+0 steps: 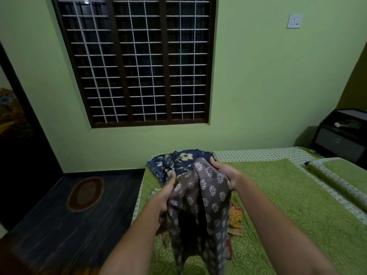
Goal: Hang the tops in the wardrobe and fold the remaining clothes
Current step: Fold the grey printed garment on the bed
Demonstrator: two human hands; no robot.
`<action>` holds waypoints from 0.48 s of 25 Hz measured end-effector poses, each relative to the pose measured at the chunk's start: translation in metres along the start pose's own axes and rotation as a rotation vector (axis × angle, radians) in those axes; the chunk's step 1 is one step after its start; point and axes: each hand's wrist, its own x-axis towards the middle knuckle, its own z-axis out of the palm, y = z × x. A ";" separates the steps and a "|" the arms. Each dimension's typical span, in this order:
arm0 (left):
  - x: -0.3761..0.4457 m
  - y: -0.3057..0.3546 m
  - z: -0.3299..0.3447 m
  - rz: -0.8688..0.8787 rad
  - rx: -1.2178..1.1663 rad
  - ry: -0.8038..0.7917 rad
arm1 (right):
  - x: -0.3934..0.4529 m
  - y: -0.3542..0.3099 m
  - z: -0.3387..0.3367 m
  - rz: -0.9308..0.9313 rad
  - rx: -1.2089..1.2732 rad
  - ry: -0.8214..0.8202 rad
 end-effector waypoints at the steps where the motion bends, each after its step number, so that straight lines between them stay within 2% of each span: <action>1: 0.000 0.001 -0.010 0.046 -0.033 -0.002 | 0.001 0.006 -0.008 0.058 -0.046 0.045; 3: 0.001 0.002 -0.034 0.180 -0.175 0.120 | 0.000 0.022 -0.025 0.144 -0.082 0.154; 4: 0.001 0.001 -0.047 0.250 -0.234 0.215 | 0.001 0.032 -0.036 0.152 -0.058 0.202; 6: -0.004 -0.005 -0.070 0.322 -0.333 0.289 | 0.001 0.049 -0.055 0.118 0.023 0.303; 10: -0.013 -0.004 -0.093 0.314 -0.533 0.210 | -0.009 0.033 -0.057 -0.010 0.139 0.249; 12: -0.017 0.005 -0.090 0.231 -0.484 0.180 | -0.010 0.007 -0.053 -0.108 0.162 0.197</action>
